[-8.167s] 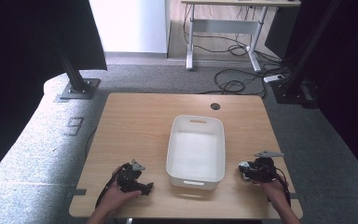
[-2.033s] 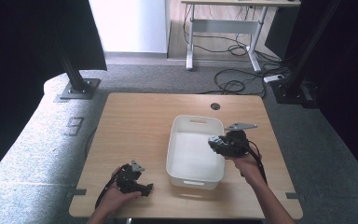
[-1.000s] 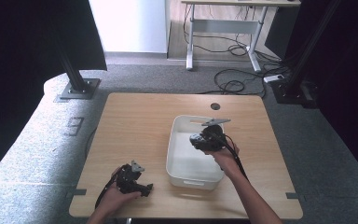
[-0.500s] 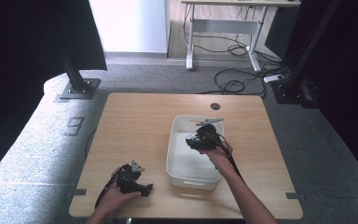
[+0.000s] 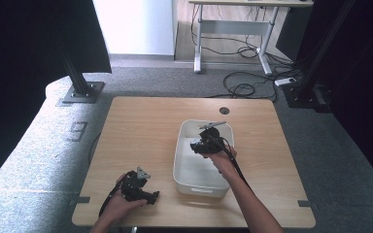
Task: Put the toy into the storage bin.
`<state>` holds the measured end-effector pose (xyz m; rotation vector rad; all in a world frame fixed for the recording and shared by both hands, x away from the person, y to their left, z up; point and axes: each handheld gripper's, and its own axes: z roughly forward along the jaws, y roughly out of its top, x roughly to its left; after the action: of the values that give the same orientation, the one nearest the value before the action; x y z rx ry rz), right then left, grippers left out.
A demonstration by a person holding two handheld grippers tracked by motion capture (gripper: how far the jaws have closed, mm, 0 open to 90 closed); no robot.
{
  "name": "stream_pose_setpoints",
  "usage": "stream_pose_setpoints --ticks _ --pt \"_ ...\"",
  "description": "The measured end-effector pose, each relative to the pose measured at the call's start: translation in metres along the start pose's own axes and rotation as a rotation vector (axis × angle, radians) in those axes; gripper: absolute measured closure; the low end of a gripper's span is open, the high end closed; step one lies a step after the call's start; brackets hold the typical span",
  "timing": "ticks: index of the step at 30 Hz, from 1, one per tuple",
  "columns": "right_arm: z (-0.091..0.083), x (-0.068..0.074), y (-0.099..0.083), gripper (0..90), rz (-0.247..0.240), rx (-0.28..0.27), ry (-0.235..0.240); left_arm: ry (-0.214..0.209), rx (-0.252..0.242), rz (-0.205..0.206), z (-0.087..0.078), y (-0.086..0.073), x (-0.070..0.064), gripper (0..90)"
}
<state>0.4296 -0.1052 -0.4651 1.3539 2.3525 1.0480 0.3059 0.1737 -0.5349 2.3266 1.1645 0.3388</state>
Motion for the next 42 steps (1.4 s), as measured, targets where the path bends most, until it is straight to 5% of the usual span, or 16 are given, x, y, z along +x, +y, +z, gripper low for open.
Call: stream_pose_setpoints --ticks 42 --pt "0.046 0.008 -0.007 50.2 -0.038 0.130 0.016 -0.002 -0.001 0.003 0.000 0.000 0.000 7.4"
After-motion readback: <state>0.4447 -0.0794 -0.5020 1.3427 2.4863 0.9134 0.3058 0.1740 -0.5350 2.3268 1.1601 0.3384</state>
